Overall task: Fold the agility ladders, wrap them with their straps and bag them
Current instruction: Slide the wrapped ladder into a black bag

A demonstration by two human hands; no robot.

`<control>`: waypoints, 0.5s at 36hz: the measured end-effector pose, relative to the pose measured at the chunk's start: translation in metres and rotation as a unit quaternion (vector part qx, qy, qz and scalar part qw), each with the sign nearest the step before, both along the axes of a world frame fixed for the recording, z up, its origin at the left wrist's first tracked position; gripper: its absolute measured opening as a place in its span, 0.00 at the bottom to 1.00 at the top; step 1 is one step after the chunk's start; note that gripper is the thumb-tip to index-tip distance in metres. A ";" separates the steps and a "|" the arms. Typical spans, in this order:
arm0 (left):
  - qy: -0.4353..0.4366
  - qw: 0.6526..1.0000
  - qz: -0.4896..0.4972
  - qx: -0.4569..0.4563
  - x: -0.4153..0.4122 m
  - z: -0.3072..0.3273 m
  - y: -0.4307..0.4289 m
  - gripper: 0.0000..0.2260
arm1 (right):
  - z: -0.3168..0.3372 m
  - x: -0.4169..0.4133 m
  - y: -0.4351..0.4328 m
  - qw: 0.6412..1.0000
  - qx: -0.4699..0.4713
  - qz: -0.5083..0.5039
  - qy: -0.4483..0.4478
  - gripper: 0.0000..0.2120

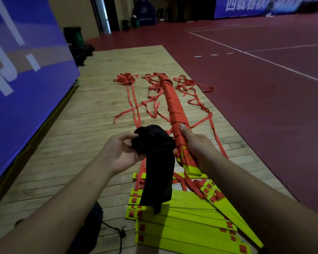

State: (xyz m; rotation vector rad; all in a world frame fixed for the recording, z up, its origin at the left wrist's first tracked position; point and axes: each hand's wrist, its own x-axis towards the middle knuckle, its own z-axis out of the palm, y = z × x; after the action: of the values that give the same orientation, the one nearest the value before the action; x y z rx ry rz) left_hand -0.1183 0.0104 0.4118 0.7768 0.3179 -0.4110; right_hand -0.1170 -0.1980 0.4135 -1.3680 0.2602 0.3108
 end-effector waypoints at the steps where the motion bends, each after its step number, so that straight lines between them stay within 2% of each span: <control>1: -0.004 0.998 -0.034 0.051 -0.001 0.001 -0.002 0.16 | 0.001 0.000 0.000 1.000 -0.004 0.006 -0.001 0.22; 4: 0.003 0.975 -0.106 0.195 -0.003 -0.001 -0.006 0.08 | 0.004 -0.004 -0.001 1.000 -0.010 0.024 -0.007 0.21; 6: 0.022 0.973 -0.100 0.207 -0.003 -0.001 -0.006 0.06 | 0.006 -0.005 -0.002 0.999 -0.004 0.034 -0.007 0.21; 10: 0.021 0.994 0.008 0.105 0.005 0.001 0.009 0.08 | 0.006 -0.006 -0.001 0.998 -0.007 0.062 -0.002 0.24; 13: -0.004 0.997 0.072 0.039 0.008 0.004 0.016 0.07 | 0.006 -0.007 0.001 0.997 0.011 0.071 0.001 0.20; 18: -0.002 0.995 0.100 0.027 0.009 0.003 0.020 0.09 | 0.005 -0.004 0.002 0.997 0.000 0.071 0.006 0.20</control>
State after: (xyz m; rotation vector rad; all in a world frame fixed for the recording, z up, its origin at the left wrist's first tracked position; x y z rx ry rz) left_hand -0.1090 0.0303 0.4143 0.7908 0.3999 -0.2131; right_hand -0.1213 -0.1957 0.4186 -1.3875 0.1737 0.4371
